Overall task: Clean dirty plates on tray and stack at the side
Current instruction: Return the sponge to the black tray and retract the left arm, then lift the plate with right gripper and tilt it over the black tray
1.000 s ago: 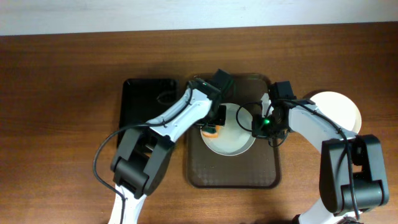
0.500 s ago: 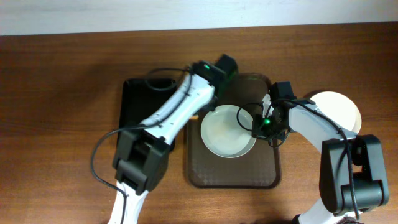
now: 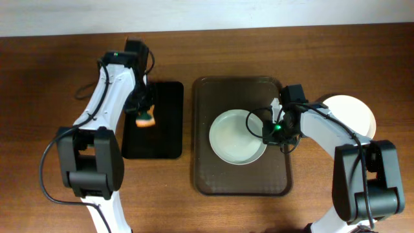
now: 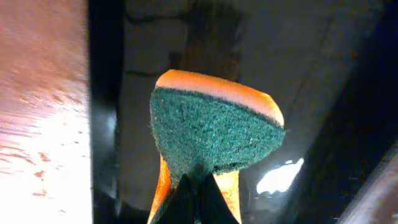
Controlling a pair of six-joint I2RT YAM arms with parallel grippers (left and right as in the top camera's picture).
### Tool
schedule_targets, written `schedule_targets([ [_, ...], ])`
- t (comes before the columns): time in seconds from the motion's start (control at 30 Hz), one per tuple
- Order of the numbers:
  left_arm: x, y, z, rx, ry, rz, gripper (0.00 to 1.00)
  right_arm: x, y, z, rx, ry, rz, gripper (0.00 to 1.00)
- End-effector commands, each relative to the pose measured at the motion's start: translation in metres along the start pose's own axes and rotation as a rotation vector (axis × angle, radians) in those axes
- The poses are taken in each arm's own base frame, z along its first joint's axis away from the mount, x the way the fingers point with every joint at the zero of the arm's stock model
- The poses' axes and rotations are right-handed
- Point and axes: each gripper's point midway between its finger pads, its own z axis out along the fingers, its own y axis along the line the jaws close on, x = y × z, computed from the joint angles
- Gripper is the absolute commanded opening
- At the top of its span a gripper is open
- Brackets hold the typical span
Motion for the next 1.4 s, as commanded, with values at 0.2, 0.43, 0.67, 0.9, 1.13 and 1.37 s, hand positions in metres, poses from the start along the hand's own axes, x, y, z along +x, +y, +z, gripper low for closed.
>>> schedule_targets([
  [0.2, 0.01, 0.029, -0.012, 0.036, 0.004, 0.0, 1.0, 0.001, -0.01, 0.003, 0.044, 0.011, -0.036, 0.15],
  [0.43, 0.019, 0.078, -0.111, 0.047, -0.211, -0.11, 1.0, -0.01, -0.003, 0.001, 0.013, -0.029, -0.067, 0.04],
  [0.67, 0.028, 0.085, -0.116, 0.025, -0.196, -0.12, 1.0, -0.03, 0.019, -0.059, -0.003, -0.142, -0.095, 0.04],
  [0.9, 0.028, 0.085, -0.116, 0.025, -0.196, -0.12, 1.0, -0.061, 0.077, -0.121, -0.049, -0.228, -0.12, 0.04],
  [1.13, 0.028, 0.085, -0.116, 0.025, -0.196, -0.12, 1.0, -0.074, 0.187, -0.094, -0.099, -0.372, -0.341, 0.04],
  [1.37, 0.028, 0.085, -0.116, 0.026, -0.196, -0.12, 1.0, -0.086, 0.278, -0.027, -0.185, -0.511, -0.54, 0.04],
])
